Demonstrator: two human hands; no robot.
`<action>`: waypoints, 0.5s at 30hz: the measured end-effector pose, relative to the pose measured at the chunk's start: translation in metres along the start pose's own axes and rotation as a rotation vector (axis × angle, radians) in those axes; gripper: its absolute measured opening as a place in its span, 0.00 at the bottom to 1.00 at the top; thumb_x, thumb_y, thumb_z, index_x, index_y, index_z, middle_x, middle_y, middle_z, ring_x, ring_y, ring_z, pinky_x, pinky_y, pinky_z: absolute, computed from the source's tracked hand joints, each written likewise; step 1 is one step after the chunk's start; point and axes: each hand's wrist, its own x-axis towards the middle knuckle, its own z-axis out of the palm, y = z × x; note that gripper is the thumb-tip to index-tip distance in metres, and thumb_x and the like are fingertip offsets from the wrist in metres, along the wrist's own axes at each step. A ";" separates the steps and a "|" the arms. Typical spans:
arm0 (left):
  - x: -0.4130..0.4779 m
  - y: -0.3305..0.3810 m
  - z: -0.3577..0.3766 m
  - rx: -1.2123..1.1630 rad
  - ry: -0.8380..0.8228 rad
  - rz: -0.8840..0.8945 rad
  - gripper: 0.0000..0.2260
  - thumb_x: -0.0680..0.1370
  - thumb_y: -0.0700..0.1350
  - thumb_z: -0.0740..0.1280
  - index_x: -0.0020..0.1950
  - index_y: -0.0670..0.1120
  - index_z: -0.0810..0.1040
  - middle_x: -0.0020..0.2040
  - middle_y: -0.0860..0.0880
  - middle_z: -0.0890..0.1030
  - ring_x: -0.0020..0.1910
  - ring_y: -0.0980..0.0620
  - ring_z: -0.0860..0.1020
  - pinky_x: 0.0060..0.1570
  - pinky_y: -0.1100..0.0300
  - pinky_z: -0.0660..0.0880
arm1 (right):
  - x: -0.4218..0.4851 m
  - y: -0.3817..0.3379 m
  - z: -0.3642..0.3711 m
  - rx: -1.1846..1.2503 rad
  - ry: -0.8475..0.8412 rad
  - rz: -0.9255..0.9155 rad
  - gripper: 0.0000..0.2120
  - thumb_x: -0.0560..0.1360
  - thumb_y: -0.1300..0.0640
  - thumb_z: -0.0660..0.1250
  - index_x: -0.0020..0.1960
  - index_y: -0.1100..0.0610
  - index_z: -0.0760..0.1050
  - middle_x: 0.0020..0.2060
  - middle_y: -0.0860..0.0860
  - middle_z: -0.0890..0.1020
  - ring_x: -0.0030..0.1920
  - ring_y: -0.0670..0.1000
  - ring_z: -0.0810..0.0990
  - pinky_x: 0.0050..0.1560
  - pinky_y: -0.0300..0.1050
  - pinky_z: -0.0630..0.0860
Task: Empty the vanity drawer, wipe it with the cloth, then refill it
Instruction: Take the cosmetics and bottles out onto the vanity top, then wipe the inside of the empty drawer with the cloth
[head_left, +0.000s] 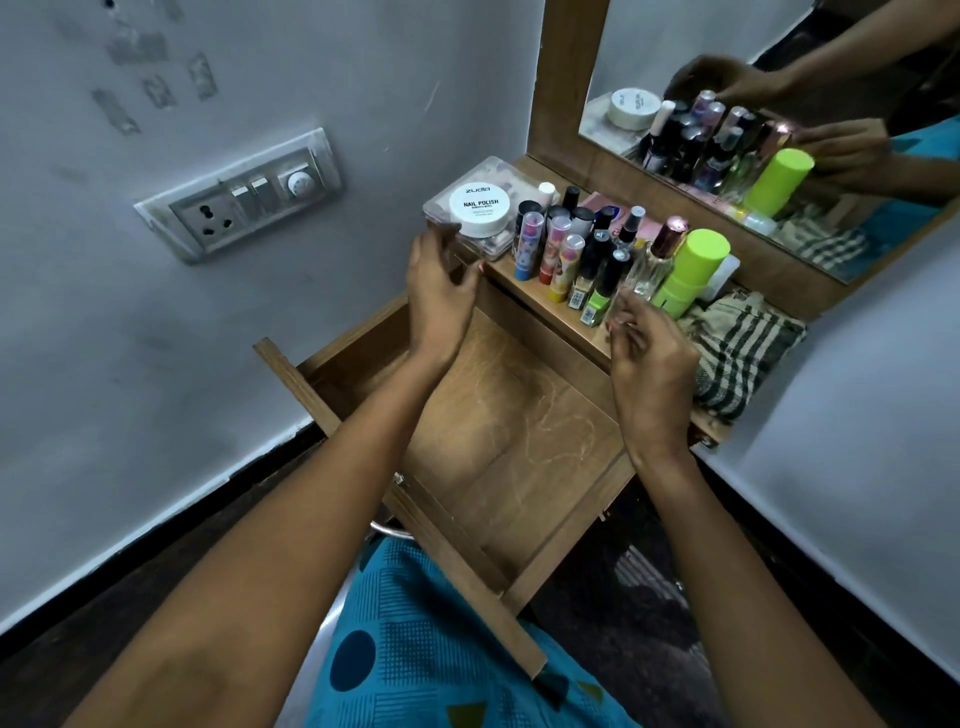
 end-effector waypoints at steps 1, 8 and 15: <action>-0.009 0.000 0.000 0.002 -0.007 -0.002 0.17 0.74 0.38 0.68 0.62 0.40 0.71 0.61 0.43 0.74 0.60 0.51 0.72 0.62 0.66 0.68 | -0.004 0.000 -0.002 0.000 -0.005 -0.010 0.16 0.73 0.67 0.66 0.60 0.66 0.73 0.53 0.59 0.81 0.51 0.50 0.80 0.55 0.39 0.74; -0.074 0.006 0.003 -0.049 -0.105 0.012 0.13 0.74 0.34 0.66 0.58 0.40 0.75 0.54 0.46 0.76 0.52 0.55 0.74 0.51 0.74 0.69 | -0.031 0.005 -0.014 -0.032 -0.087 0.003 0.13 0.73 0.67 0.66 0.57 0.66 0.76 0.51 0.59 0.82 0.50 0.54 0.81 0.53 0.39 0.74; -0.113 0.029 0.020 -0.098 -0.198 0.043 0.11 0.75 0.35 0.65 0.56 0.41 0.76 0.53 0.45 0.77 0.50 0.58 0.74 0.49 0.75 0.70 | -0.042 0.014 -0.039 -0.022 -0.077 0.057 0.11 0.73 0.66 0.66 0.56 0.65 0.76 0.50 0.58 0.81 0.49 0.54 0.80 0.52 0.47 0.79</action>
